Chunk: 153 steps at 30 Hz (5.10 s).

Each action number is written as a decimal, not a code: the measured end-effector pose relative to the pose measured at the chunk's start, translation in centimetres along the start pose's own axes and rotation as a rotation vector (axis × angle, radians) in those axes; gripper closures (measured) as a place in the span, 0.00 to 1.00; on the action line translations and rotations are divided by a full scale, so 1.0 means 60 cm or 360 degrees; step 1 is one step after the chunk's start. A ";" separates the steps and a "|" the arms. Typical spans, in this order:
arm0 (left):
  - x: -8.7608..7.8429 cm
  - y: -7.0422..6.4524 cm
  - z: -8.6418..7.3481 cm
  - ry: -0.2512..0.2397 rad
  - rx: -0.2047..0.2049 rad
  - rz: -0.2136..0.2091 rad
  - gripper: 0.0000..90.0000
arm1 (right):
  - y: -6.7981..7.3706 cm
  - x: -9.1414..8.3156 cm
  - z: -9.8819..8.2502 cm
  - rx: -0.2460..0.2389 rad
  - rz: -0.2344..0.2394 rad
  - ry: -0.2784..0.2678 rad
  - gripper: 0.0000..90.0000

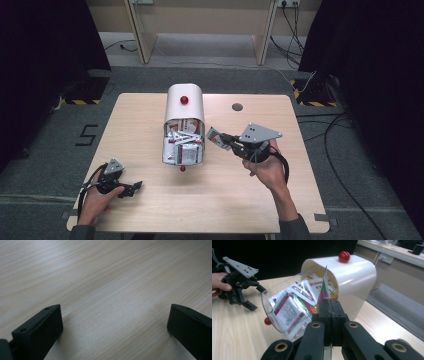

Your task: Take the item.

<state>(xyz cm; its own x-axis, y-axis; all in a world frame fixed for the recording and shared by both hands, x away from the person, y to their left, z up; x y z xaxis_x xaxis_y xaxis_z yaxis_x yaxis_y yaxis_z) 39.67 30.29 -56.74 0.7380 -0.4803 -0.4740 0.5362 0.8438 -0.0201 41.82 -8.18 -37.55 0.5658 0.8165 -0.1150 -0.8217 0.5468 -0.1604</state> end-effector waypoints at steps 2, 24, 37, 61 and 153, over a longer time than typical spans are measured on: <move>0.000 0.000 0.000 0.0000 0.0000 0.0000 0.00 | -0.005 -0.007 -0.006 0.0002 -0.0015 0.0006 1.00; 0.000 0.000 0.000 0.0000 0.0000 0.0000 0.00 | -0.036 -0.054 -0.075 0.0034 -0.0195 0.0011 1.00; 0.000 0.000 0.000 0.0000 0.0000 -0.0001 0.00 | -0.041 -0.044 -0.103 0.0069 -0.0209 0.0061 1.00; 0.000 0.000 0.000 0.0001 -0.0001 0.0000 0.00 | -0.062 -0.028 -0.162 0.0120 -0.0270 0.0193 1.00; 0.000 0.000 0.000 0.0001 0.0000 0.0000 0.00 | -0.095 0.004 -0.286 0.0253 -0.0459 0.0541 0.68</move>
<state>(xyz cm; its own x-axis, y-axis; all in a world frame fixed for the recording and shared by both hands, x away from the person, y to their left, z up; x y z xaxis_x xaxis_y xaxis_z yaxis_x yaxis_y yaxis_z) 39.67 30.30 -56.74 0.7377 -0.4804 -0.4744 0.5365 0.8437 -0.0201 47.79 -14.29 -53.50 0.7410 0.5347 -0.4062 -0.6130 0.7856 -0.0842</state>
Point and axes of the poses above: each handheld gripper's, and its own axes: x roughly forward along the jaws, z roughly out of its top, y roughly to its left, the point moved 6 cm from there along x, roughly forward along the jaws, and after that the axes turned 15 degrees about -y, right-handed, at the moved point
